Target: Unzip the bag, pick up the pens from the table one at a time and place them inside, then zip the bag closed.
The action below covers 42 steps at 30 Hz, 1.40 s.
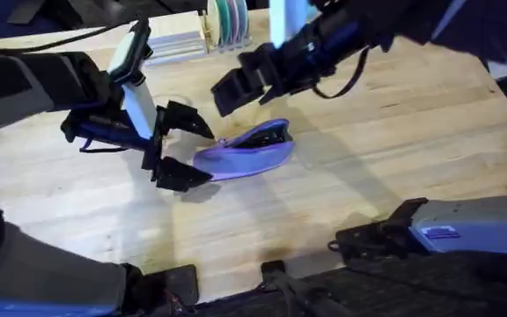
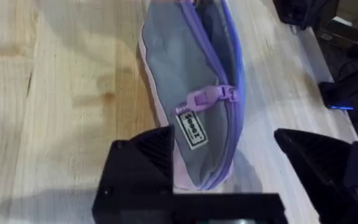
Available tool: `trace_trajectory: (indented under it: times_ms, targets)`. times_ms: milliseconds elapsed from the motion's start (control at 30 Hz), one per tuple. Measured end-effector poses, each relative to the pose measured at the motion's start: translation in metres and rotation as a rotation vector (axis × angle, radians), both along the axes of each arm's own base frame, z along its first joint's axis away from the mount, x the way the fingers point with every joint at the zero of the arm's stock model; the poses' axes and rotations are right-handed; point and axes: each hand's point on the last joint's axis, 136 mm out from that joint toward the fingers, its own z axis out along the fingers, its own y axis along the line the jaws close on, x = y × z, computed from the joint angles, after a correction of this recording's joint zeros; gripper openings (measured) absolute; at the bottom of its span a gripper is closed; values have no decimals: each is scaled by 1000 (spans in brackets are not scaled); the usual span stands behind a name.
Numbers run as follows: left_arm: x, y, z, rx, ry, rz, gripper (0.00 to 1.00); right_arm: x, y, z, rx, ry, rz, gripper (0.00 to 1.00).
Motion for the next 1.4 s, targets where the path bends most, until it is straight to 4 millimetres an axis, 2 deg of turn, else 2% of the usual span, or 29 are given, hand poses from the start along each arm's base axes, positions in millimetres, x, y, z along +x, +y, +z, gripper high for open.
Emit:
trace_trajectory:
  times_ms: [267,433,700,867,1000,1200,1400]
  targets:
    - [1,2,0,-1,-1,7,995,-3,17,-3,-67,-48,-48,998]
    - [8,16,4,6,-12,60,995,-5,24,-3,-84,-68,-66,998]
    - [20,58,48,44,-198,220,995,-6,27,-6,-90,-49,-117,998]
    - [17,79,65,87,-258,295,995,-4,31,-26,-120,12,-146,998]
    - [13,88,71,103,-267,334,995,-8,47,-43,-143,38,-120,998]
    - [11,92,70,112,-249,346,995,-25,70,-57,-153,73,-87,998]
    - [10,92,70,113,-244,345,995,-29,73,-67,-175,115,-160,998]
